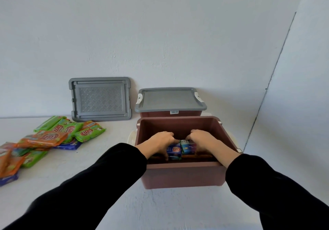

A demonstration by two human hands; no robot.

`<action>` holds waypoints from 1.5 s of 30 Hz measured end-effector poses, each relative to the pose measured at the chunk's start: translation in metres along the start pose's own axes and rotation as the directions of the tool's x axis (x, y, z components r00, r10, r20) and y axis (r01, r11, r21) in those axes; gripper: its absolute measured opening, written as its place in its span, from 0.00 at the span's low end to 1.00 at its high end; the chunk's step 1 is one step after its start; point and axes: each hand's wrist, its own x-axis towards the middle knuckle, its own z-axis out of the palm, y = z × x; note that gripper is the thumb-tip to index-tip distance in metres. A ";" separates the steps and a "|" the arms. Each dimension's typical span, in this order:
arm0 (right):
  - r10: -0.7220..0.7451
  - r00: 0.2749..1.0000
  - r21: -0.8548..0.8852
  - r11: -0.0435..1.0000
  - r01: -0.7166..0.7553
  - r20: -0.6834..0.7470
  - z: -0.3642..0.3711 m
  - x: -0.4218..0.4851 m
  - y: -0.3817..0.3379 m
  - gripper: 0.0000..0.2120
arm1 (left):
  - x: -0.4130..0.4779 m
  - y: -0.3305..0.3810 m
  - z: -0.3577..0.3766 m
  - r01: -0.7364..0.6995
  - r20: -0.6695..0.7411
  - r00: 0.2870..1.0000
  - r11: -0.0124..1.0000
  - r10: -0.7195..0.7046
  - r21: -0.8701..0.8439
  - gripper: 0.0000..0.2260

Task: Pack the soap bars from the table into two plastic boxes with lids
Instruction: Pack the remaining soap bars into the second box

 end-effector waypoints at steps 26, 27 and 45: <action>-0.348 0.854 0.389 0.778 0.493 -0.385 -0.125 0.120 -0.185 0.22 | -0.197 -0.197 0.034 0.463 -0.217 0.580 0.537 -0.785 -0.705 0.19; -0.384 0.852 0.382 0.773 0.507 -0.356 -0.125 0.134 -0.201 0.23 | -0.208 -0.209 0.042 0.501 -0.147 0.606 0.519 -0.782 -0.693 0.22; -0.696 0.715 0.116 0.706 0.698 -0.068 -0.068 0.261 -0.288 0.38 | -0.239 -0.328 0.138 0.615 0.167 0.774 0.660 -0.611 -0.432 0.36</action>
